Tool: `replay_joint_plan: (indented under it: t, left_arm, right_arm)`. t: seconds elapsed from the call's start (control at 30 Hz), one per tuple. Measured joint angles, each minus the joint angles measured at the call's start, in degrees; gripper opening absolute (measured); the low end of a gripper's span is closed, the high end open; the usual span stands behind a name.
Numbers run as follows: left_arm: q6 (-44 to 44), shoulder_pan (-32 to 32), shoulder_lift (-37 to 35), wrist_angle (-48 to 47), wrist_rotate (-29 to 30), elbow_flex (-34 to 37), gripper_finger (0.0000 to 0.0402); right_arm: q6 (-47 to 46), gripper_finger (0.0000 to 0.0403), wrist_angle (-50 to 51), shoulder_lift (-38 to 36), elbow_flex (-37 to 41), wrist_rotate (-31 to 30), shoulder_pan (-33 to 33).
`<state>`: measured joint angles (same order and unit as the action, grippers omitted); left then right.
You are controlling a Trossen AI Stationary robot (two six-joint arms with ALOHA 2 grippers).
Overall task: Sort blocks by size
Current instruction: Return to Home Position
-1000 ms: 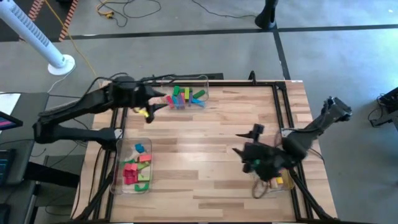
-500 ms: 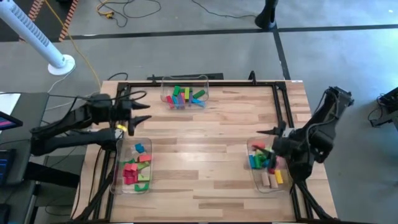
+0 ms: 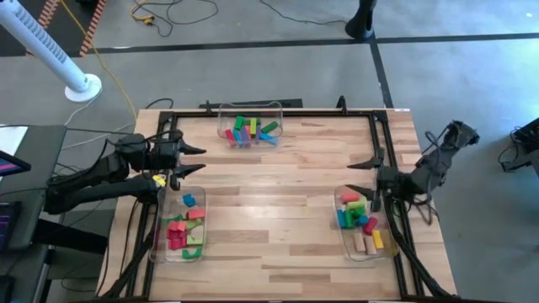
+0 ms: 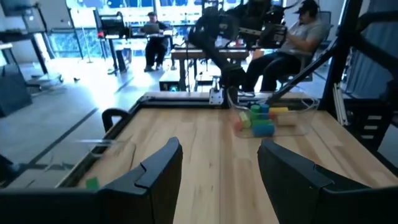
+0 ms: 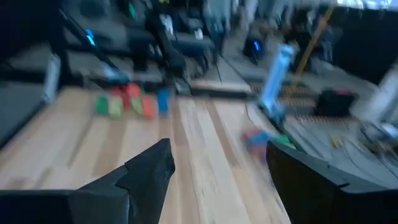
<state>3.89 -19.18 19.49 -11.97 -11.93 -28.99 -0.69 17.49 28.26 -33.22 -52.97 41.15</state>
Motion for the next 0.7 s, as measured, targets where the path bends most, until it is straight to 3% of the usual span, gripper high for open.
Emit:
replay_joint_plan:
  t: [0.13, 0.3, 0.53, 0.7]
  left_arm:
    - [1.68, 0.00, 0.00, 2.37, -0.86, 0.28, 0.0201]
    - [3.61, 0.00, 0.01, 8.60, -3.32, 3.61, 0.0201]
    - [2.64, 0.00, 0.50, 17.88, -3.32, 9.67, 0.0201]
    - [1.75, -0.02, 0.32, 20.32, -3.34, 12.93, 0.0201]
  right_arm:
    - [8.64, 0.0291, -8.37, -7.83, 5.20, 9.65, -6.73]
    - [10.19, 0.0291, -7.83, -16.32, 9.51, 17.36, -15.26]
    - [7.92, 0.0291, -3.62, -26.79, 12.36, 22.57, -20.91]
    - [9.83, 0.0291, -3.92, -28.12, 12.02, 23.40, -21.04]
